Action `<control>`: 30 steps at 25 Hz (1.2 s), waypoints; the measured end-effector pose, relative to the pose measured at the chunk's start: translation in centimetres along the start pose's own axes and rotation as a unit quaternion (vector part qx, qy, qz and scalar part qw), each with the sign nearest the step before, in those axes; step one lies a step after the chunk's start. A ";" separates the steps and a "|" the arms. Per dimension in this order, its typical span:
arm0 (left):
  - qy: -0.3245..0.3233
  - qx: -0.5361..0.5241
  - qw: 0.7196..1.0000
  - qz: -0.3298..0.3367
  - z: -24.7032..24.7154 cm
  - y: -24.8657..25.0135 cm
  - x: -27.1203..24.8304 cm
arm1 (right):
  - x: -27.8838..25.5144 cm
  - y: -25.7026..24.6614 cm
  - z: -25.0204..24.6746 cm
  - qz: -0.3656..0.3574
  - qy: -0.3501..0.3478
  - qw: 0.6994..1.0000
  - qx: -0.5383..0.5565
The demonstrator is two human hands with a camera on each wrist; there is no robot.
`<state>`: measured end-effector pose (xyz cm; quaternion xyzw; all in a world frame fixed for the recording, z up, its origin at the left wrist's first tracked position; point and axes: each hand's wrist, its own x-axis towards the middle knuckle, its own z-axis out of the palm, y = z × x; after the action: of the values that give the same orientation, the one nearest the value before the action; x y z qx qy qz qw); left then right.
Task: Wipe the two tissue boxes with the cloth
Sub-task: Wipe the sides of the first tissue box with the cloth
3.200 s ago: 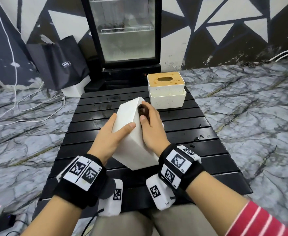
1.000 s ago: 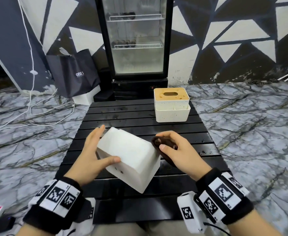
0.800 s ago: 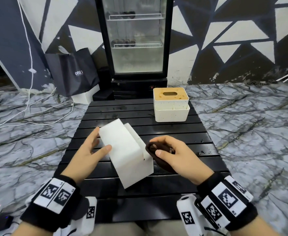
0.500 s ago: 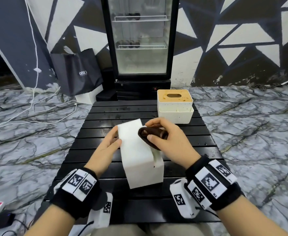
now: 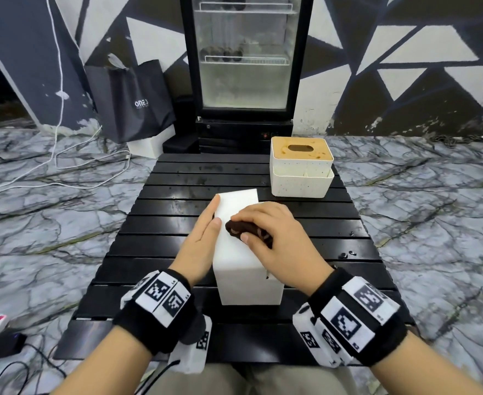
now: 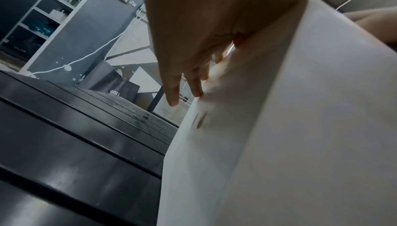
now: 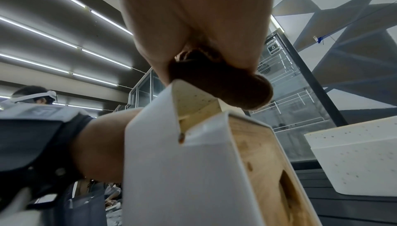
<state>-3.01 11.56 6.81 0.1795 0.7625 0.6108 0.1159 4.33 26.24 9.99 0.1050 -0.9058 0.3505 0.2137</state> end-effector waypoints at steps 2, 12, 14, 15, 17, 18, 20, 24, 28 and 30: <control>-0.003 0.008 1.000 0.006 0.0 0.0 0.1 | -0.5 -0.1 0.0 -0.011 -0.012 1.000 -0.005; -0.002 -0.008 1.000 0.001 0.2 0.5 -0.4 | -2.2 -1.1 -2.4 -0.014 -0.075 0.994 0.078; -0.001 -0.016 1.000 0.001 0.2 0.3 -0.5 | -0.8 -1.3 -2.6 0.014 -0.055 0.995 0.085; -0.001 -0.017 1.000 0.003 0.2 0.2 -0.5 | 0.1 -1.3 -2.4 0.024 -0.053 0.996 0.065; 0.000 -0.023 1.000 0.003 0.2 0.1 -0.5 | 1.7 -1.4 -1.4 0.034 -0.068 0.997 0.004; 0.001 -0.024 1.000 0.002 0.1 0.1 -0.5 | 2.0 -1.3 -0.9 0.029 -0.079 0.996 -0.027; 0.001 -0.021 1.000 0.001 0.1 0.2 -0.6 | 1.5 -1.2 0.0 0.008 -0.092 0.994 -0.064; -0.008 -0.034 0.999 0.003 0.2 0.1 -0.6 | -0.7 -1.2 0.2 -0.041 -0.083 0.994 -0.057; -0.016 -0.016 1.000 0.008 0.0 0.2 -0.7 | -1.5 -0.9 0.1 -0.089 -0.071 0.992 -0.062; -0.018 -0.003 1.000 0.005 0.0 0.4 -0.7 | -2.0 -0.7 0.2 -0.110 -0.063 0.989 -0.078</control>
<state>-2.30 11.34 7.18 0.1942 0.7577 0.6100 0.1267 6.28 25.64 9.38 0.2089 -0.9248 0.2462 0.2014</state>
